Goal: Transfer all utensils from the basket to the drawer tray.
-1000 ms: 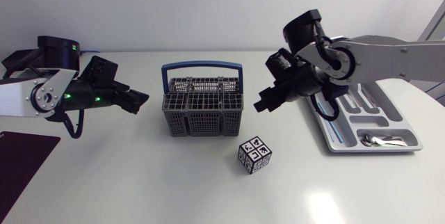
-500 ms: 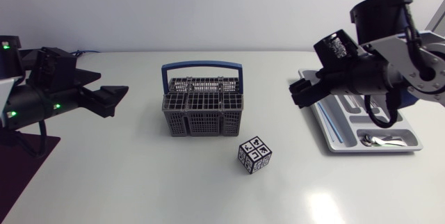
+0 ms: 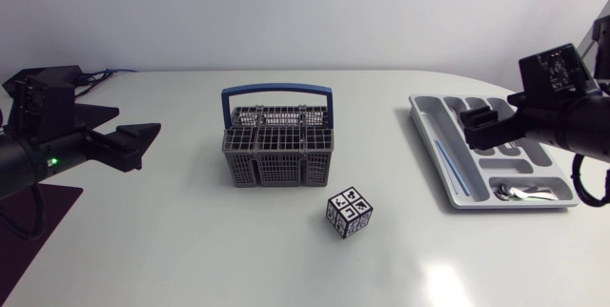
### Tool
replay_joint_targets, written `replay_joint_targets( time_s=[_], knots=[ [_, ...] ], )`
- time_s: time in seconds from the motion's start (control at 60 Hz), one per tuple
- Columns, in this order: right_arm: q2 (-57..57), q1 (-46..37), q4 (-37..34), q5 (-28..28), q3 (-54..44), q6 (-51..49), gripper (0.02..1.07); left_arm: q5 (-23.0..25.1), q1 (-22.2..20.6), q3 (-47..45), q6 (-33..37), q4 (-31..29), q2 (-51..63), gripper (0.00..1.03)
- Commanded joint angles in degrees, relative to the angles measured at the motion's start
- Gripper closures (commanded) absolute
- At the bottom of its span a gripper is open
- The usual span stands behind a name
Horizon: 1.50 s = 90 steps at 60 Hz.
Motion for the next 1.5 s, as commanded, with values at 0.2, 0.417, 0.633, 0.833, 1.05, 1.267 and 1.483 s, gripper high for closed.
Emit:
replay_joint_targets(
  time_s=[0.2,0.417,0.633,0.833,1.05,1.267,1.483],
  knots=[
    [-11.5,-3.4,5.6,0.3,-10.4,-2.4,0.06,-0.5,1.2,-6.8,-0.9,2.1,-8.1,0.05],
    [-23.0,-3.5,9.3,1.6,-18.7,-2.5,0.06,-0.4,1.8,-11.7,-0.7,2.4,-15.4,0.05],
    [-29.8,-3.9,10.6,0.8,-23.9,-0.1,0.06,-0.4,3.6,-15.7,0.0,4.1,-18.8,0.05],
    [-35.6,-4.2,11.9,-0.5,-28.7,3.7,0.06,-3.2,2.9,-19.7,-3.0,4.5,-24.6,0.05],
    [-42.0,-4.6,13.4,-2.0,-34.0,7.7,0.06,-6.1,2.1,-24.1,-6.3,4.9,-30.9,0.05],
    [-48.8,-5.0,15.0,-3.5,-39.6,12.1,0.06,-9.3,1.2,-28.7,-9.9,5.4,-37.7,0.05],
    [-53.6,-5.3,16.1,-4.6,-43.5,15.2,0.06,-12.4,0.4,-33.3,-13.3,5.8,-44.4,0.05]
  ],
)
